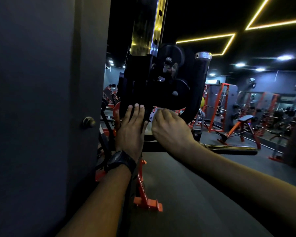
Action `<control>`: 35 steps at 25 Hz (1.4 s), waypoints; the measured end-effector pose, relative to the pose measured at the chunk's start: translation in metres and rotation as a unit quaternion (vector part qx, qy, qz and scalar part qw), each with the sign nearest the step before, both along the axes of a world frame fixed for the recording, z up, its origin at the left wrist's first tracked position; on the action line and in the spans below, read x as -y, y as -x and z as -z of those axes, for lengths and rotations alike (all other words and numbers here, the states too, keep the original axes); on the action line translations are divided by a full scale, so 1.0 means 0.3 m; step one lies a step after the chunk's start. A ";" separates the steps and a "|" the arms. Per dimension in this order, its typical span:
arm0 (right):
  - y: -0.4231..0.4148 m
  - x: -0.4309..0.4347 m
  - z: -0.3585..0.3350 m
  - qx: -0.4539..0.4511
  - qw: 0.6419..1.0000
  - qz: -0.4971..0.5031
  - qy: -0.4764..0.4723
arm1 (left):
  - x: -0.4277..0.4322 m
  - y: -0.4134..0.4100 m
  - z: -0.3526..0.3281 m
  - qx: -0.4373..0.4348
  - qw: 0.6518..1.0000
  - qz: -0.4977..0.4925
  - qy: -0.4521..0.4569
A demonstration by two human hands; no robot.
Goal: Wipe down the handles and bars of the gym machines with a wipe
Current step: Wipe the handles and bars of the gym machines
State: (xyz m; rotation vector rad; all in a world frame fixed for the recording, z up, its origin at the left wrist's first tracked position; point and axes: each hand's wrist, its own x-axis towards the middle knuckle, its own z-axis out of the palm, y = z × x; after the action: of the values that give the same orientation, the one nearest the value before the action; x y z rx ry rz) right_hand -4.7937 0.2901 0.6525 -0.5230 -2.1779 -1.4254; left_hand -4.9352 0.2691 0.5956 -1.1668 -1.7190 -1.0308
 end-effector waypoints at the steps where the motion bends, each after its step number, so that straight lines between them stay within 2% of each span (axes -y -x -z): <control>1: 0.002 -0.009 -0.001 0.002 1.000 -0.008 -0.010 | -0.001 0.003 0.003 -0.003 1.000 0.003 -0.004; 6: -0.092 -0.042 0.002 0.068 0.994 -0.030 -0.076 | -0.010 0.003 0.011 -0.018 1.000 -0.010 -0.023; 10: -0.146 -0.045 -0.044 0.075 0.990 -0.063 -0.097 | -0.022 -0.004 0.022 -0.031 0.999 0.003 -0.019; 13: -0.239 -0.069 -0.064 0.052 0.988 -0.099 -0.104 | -0.026 -0.011 0.021 0.008 0.998 0.043 -0.040; 16: -0.239 -0.073 -0.083 0.063 0.985 -0.104 -0.125 | -0.017 -0.032 0.021 0.054 0.994 0.098 -0.015; 19: -0.265 -0.095 -0.139 0.043 0.985 -0.122 -0.117 | -0.011 -0.038 0.015 0.068 0.988 0.139 0.002; 22: -0.278 -0.095 -0.158 0.042 0.985 -0.123 -0.112 | -0.006 -0.047 0.013 0.117 0.976 0.183 -0.003; 27: -0.283 -0.090 -0.180 0.035 0.986 -0.119 -0.115 | -0.004 -0.057 0.005 0.157 0.970 0.185 -0.021; 30: -0.272 -0.100 -0.162 0.010 0.989 -0.123 -0.084 | -0.005 -0.055 0.001 0.174 0.964 0.196 -0.036; 33: -0.272 -0.107 -0.173 0.034 0.984 -0.139 -0.107 | -0.010 -0.059 -0.001 0.185 0.958 0.216 -0.044; 35: -0.278 -0.109 -0.211 -0.020 0.987 -0.138 -0.076 | -0.011 -0.055 0.004 0.185 0.957 0.220 -0.043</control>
State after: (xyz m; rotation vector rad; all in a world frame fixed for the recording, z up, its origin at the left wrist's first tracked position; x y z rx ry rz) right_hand -4.7102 0.3229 0.7160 -0.1840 -1.9978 -1.3995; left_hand -4.9187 0.2724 0.5944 -1.4027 -1.7021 -1.6678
